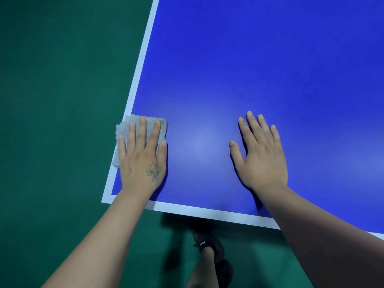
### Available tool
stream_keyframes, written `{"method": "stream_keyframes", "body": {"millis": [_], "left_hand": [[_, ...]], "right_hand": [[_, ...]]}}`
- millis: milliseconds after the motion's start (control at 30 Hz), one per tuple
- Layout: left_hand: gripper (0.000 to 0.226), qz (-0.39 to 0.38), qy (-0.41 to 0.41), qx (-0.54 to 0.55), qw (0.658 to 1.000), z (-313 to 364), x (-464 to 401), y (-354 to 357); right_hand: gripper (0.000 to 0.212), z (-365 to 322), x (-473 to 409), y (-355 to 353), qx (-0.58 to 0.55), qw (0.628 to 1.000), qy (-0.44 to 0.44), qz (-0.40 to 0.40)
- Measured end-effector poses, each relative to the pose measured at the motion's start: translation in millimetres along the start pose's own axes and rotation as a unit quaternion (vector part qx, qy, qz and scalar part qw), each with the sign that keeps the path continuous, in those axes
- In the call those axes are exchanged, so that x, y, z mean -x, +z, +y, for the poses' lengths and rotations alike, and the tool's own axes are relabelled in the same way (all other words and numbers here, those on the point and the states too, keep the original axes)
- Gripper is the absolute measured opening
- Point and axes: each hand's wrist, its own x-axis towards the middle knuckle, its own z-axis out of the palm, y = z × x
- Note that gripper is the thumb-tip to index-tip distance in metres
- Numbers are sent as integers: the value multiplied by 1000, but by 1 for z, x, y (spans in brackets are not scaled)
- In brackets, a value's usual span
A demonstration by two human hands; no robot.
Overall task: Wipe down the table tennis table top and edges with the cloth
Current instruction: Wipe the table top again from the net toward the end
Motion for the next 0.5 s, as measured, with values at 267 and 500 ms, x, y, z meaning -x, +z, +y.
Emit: {"method": "stream_keyframes", "body": {"millis": [267, 500], "left_hand": [[68, 7, 2, 12, 1000, 66, -49, 11], [63, -11, 146, 15, 989, 58, 51, 3]], "right_hand": [[69, -3, -2, 0, -4, 1000, -1, 10], [66, -4, -2, -3, -12, 1000, -2, 12]]}}
